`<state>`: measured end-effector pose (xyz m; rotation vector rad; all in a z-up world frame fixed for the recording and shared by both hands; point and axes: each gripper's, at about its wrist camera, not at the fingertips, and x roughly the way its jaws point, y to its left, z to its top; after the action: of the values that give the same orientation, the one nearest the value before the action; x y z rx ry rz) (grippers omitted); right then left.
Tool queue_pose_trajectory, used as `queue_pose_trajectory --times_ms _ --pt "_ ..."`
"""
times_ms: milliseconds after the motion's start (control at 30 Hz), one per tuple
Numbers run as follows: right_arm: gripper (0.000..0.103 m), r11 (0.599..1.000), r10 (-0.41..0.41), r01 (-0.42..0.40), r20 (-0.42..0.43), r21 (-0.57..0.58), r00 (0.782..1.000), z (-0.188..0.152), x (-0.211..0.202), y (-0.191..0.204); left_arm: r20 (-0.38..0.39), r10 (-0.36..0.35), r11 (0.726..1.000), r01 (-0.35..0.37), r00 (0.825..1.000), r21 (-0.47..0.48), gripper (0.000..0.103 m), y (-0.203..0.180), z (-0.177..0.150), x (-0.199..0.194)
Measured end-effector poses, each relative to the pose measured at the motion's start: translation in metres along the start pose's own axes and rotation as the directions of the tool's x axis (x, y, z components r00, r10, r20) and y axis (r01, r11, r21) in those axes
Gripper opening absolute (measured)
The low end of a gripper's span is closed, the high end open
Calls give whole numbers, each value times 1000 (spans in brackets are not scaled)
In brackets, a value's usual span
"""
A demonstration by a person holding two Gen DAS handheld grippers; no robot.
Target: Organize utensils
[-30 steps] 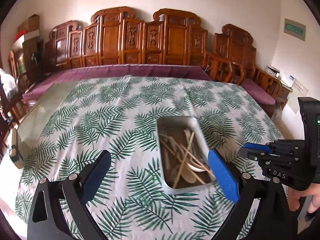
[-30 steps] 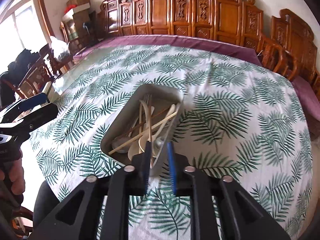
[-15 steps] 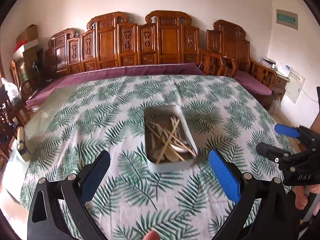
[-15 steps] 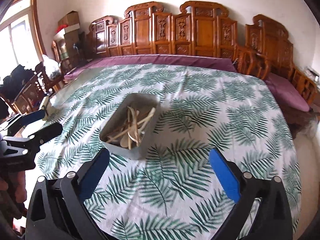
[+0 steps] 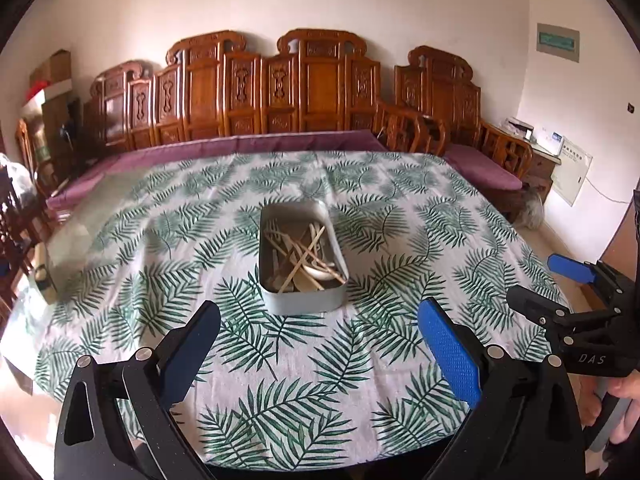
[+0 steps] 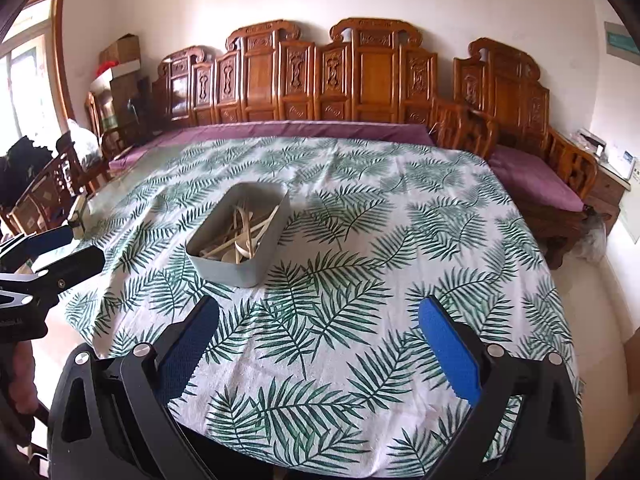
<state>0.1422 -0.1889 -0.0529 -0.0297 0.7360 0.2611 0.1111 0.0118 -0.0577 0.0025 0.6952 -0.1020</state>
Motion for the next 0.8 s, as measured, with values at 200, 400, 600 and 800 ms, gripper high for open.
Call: queue_pose_trajectory --times_ms 200,400,600,800 --pt "100 1000 -20 20 83 2 996 9 -41 4 61 4 1000 -5 998 13 95 -11 11 -36" --pt "100 1000 -16 15 175 9 984 21 -85 12 125 8 1000 -11 992 27 95 -21 24 -72" --pt "100 999 -36 30 259 26 965 33 -123 13 184 10 999 -16 983 28 95 -28 35 -101" --pt "100 999 -40 28 303 44 952 37 -146 8 227 29 999 -31 974 7 95 -26 37 -120"
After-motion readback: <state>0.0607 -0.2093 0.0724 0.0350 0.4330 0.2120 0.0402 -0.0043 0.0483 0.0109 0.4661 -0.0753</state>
